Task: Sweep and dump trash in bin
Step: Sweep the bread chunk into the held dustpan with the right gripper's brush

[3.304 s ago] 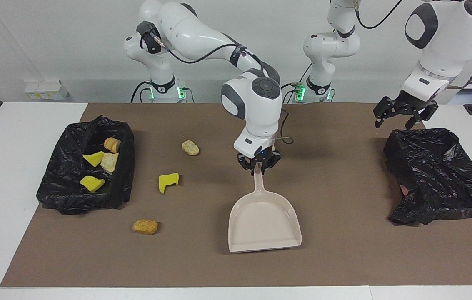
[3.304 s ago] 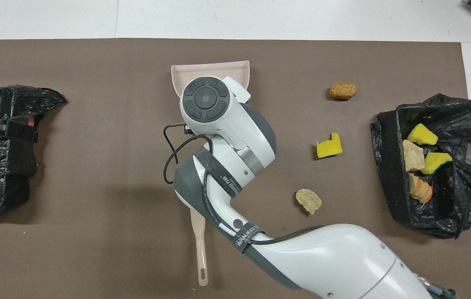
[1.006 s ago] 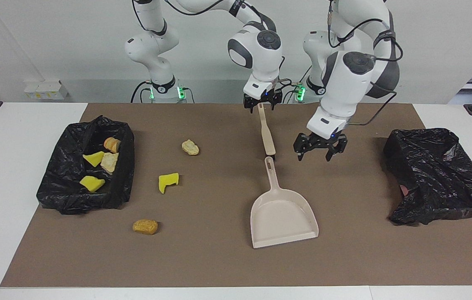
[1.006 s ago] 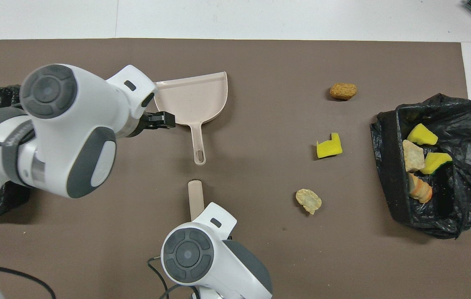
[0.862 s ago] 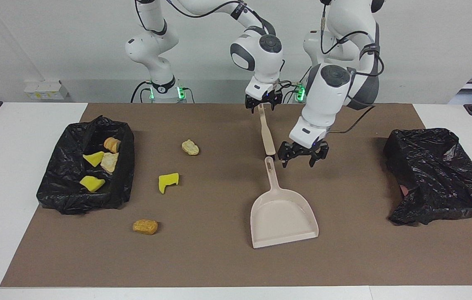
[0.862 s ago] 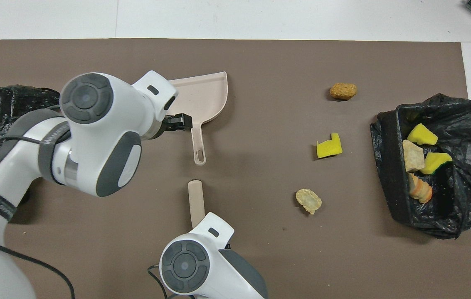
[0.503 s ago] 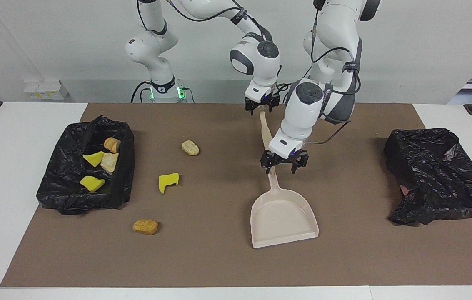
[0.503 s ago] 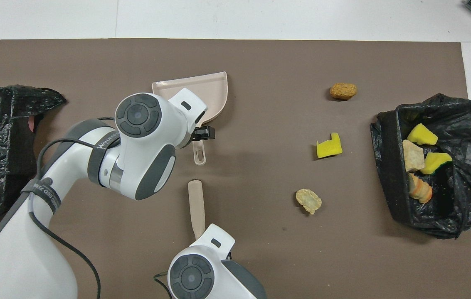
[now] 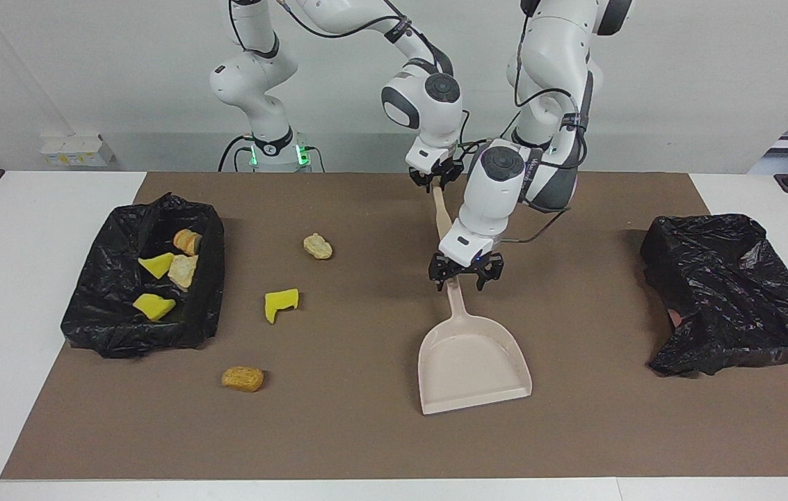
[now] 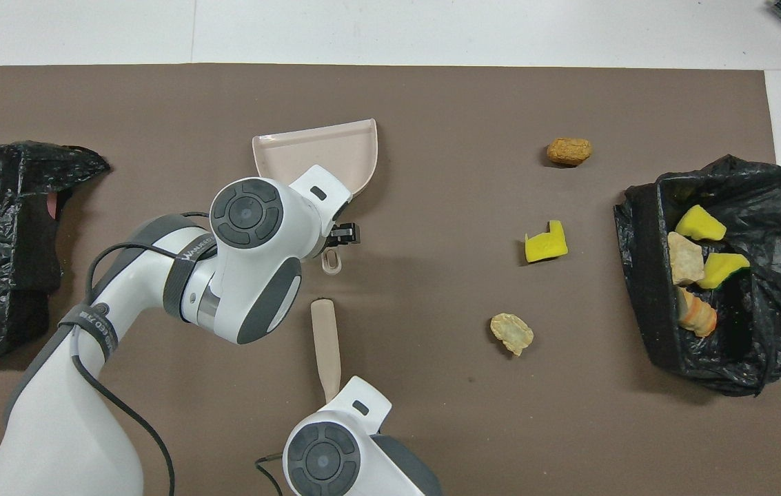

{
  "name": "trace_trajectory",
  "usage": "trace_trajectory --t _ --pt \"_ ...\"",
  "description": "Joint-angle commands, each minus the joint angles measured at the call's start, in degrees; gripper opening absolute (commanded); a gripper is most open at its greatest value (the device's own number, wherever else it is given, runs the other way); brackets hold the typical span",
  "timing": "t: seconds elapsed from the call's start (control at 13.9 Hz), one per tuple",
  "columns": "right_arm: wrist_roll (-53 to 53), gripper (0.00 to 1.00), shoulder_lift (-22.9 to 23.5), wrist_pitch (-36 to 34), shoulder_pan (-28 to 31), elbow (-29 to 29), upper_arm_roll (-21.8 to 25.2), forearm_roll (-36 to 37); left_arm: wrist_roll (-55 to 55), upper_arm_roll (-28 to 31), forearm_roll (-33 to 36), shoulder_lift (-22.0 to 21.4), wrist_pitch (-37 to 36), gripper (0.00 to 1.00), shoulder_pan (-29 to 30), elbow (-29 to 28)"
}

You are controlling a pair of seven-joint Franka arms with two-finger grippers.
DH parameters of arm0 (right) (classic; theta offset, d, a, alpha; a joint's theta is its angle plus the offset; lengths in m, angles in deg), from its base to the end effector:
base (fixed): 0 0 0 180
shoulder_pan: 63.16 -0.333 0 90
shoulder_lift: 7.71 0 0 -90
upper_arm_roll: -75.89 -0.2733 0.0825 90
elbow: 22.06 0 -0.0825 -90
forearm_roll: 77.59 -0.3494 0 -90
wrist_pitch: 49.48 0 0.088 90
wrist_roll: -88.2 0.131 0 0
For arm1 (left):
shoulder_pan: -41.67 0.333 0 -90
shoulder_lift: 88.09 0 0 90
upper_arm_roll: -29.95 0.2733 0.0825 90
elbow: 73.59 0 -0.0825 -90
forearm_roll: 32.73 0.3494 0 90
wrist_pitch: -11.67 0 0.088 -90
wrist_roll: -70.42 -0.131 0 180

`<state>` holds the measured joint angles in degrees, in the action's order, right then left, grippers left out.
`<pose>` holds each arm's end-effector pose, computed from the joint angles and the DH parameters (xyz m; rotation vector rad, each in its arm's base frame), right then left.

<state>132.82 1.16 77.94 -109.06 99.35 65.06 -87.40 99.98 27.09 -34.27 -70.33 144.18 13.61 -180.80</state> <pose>0.2811 0.4441 0.2944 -3.0628 -0.1568 0.2403 0.5148 -0.3081 0.3174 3.0406 -0.0053 0.1458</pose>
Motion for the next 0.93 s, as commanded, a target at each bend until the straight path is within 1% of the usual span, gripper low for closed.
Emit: trace_trajectory --t 0.0,0.07,0.14,0.29,0.43,0.57,0.72,0.79,0.86 --pt "4.4 0.00 -1.7 0.3 -0.9 1.1 0.0 -1.0 1.6 0.8 0.8 -0.8 1.7 0.43 -1.0 -2.5" --pt "7.8 0.00 -1.8 -0.1 -0.8 0.9 0.1 -1.0 1.4 0.9 0.8 -0.8 1.8 0.15 -0.9 -2.5" --pt "12.9 0.00 -2.8 -1.9 -0.9 1.2 0.1 -0.8 0.6 0.9 0.8 -0.8 2.0 0.00 -0.6 -2.4" --pt "19.9 0.00 -3.8 -5.0 -2.5 1.3 0.3 0.7 -0.6 1.0 1.1 -0.6 1.9 0.00 -0.1 -1.3" --pt "22.9 0.00 -6.0 -8.7 -2.3 1.4 0.4 3.3 -2.1 1.4 1.2 -0.8 1.4 0.00 0.5 -0.3" --pt "25.9 0.00 -9.7 -14.5 -0.1 2.2 0.5 4.8 -6.4 1.4 1.2 -1.8 -0.1 0.00 2.9 0.1" --pt "26.0 0.00 -14.3 -17.5 2.8 5.4 0.5 6.2 -10.0 1.4 1.2 -2.3 -4.1 0.00 3.9 2.2" --pt "26.2 0.00 -15.9 -18.8 3.6 7.0 0.5 6.6 -13.2 1.4 1.2 -2.3 -6.3 0.00 5.0 3.3" --pt "27.3 0.00 -16.5 -20.4 4.5 8.0 0.5 7.8 -17.1 1.4 1.2 -2.7 -8.4 0.00 5.9 3.9"
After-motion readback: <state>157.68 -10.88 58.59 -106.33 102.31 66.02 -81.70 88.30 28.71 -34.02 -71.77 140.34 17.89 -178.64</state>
